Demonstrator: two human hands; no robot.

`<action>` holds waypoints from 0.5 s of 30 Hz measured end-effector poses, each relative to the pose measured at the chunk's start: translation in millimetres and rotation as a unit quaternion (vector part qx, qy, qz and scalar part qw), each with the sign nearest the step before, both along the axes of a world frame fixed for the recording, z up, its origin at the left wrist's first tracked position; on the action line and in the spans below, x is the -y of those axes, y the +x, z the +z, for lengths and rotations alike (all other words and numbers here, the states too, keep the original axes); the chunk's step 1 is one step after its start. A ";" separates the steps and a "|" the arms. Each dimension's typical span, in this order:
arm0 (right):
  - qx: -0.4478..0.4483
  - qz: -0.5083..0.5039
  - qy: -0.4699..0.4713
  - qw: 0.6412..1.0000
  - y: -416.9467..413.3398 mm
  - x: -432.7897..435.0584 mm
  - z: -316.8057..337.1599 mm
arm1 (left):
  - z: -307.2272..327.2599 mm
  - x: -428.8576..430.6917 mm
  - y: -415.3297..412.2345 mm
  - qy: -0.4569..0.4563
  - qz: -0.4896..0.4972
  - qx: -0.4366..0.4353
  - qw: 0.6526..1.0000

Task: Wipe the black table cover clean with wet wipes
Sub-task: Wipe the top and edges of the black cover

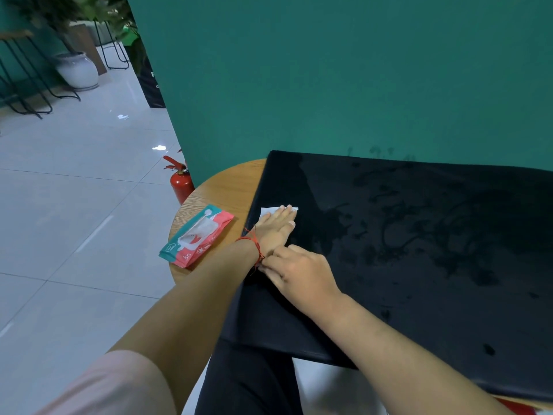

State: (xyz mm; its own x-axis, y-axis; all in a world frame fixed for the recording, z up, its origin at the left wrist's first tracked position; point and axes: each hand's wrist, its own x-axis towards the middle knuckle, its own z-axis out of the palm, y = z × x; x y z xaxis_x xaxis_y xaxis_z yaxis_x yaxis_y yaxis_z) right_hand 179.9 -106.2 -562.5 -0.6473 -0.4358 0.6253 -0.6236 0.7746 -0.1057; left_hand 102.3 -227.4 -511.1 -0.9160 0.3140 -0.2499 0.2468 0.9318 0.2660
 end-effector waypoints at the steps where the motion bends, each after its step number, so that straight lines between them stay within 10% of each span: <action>1: -0.022 0.001 0.009 1.000 2.8 -1.7 -1.2 | -14.3 0.8 -7.5 0.009 -0.024 -0.045 0.999; 15: -0.093 0.061 0.116 0.987 22.0 -19.9 -10.0 | -66.7 4.4 9.6 0.004 0.047 -0.208 0.977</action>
State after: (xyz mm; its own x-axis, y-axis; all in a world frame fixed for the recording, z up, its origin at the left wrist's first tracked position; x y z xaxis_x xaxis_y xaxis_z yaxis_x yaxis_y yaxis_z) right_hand 201.9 -86.2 -572.5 -0.4648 -0.6485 0.6028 -0.7055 0.6826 0.1904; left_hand 111.8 -231.9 -577.7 -0.9625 0.2249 0.1516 0.2494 0.9536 0.1687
